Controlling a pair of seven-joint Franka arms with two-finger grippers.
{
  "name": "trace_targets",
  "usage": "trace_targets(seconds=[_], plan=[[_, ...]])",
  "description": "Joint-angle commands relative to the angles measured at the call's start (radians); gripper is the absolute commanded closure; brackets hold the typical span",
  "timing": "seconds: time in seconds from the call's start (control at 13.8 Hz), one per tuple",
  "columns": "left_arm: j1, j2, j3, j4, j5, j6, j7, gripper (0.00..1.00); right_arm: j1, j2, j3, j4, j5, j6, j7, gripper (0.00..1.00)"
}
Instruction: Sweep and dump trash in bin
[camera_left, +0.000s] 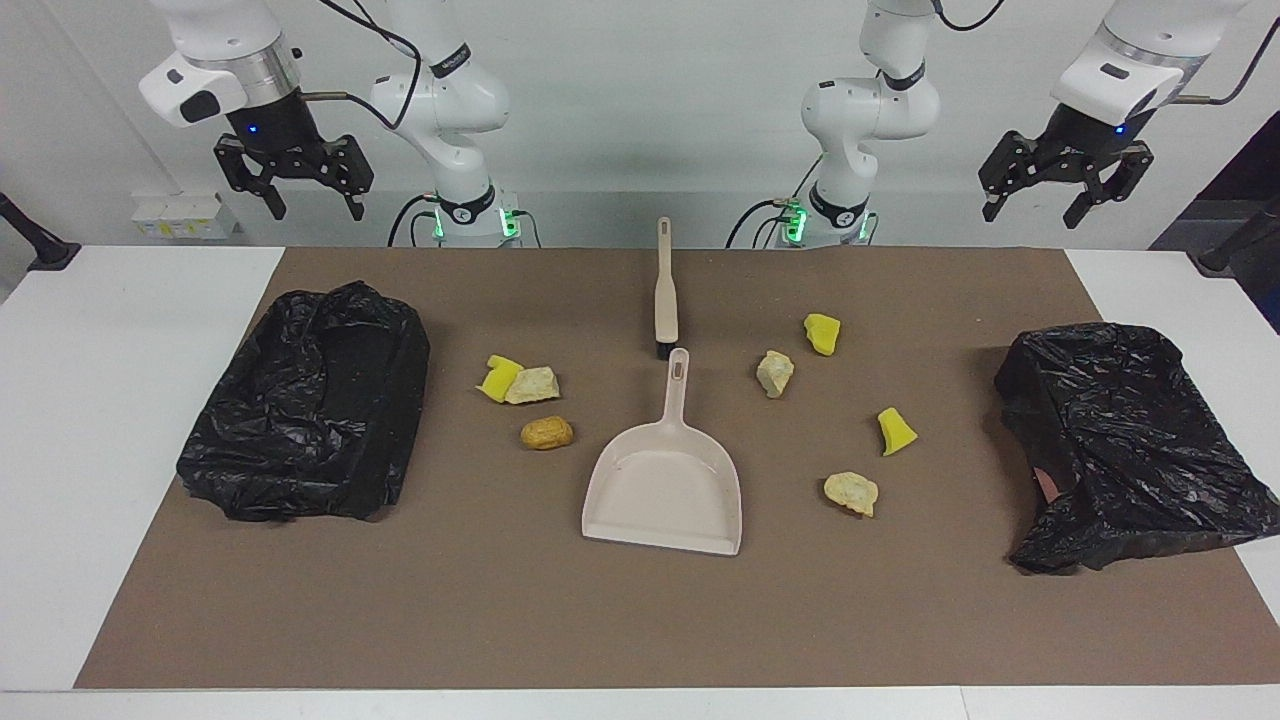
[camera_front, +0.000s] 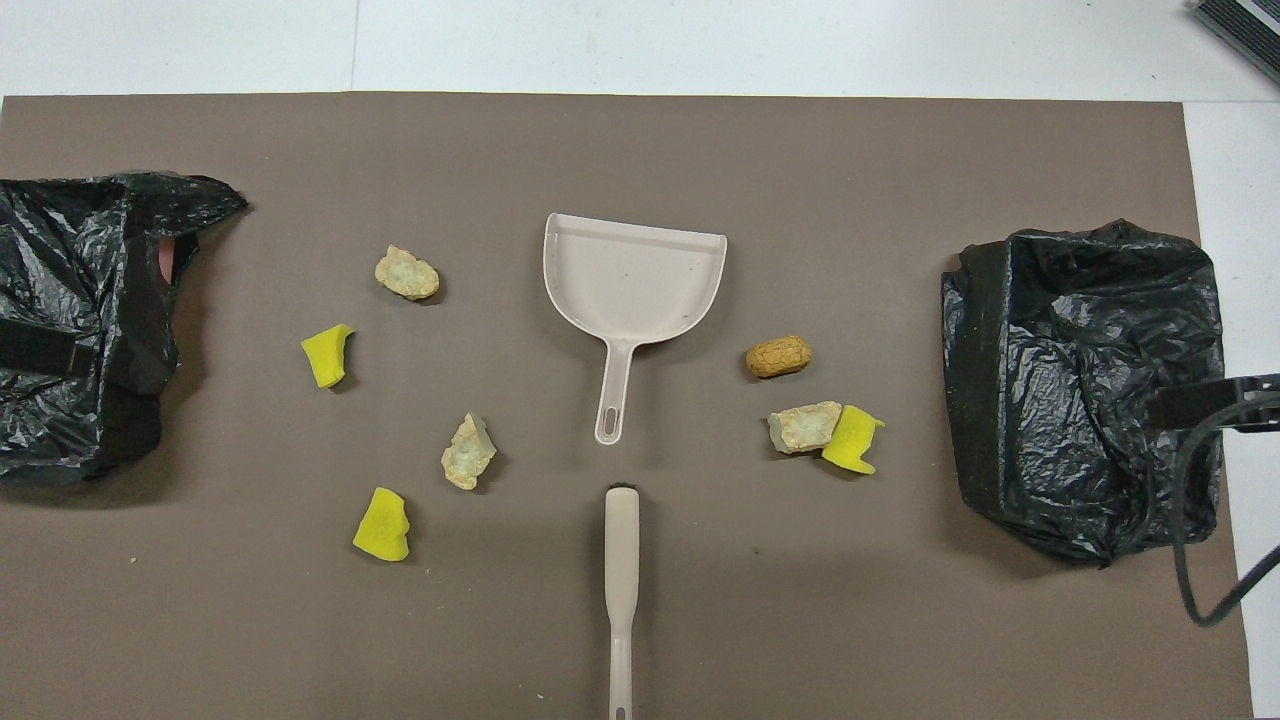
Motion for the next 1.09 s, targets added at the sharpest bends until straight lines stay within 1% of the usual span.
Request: trace_targets(seconds=[0.0,0.22,0.43,0.65,0.87,1.01], plan=[[-0.007,-0.021,0.005,-0.020,0.001,-0.014,0.004,0.00,-0.018,-0.014,0.018,0.024,0.011,-0.043,-0.024,0.00],[-0.011,-0.021,-0.001,-0.019,-0.008,-0.001,-0.002,0.00,-0.024,-0.021,0.018,0.001,0.067,-0.034,-0.016,0.00],[-0.021,-0.028,-0.004,-0.028,-0.009,-0.013,-0.018,0.00,-0.010,-0.025,0.019,-0.002,0.063,-0.034,-0.022,0.00],[-0.027,-0.065,-0.030,-0.089,-0.014,0.007,-0.058,0.00,-0.009,-0.024,0.019,-0.001,0.063,-0.022,-0.013,0.00],[-0.041,-0.076,-0.064,-0.103,-0.017,0.018,-0.060,0.00,-0.022,-0.024,0.018,-0.001,0.063,-0.028,-0.019,0.00],[-0.053,-0.122,-0.098,-0.171,-0.025,0.042,-0.061,0.00,-0.022,-0.019,0.018,0.001,0.055,-0.022,-0.016,0.00]])
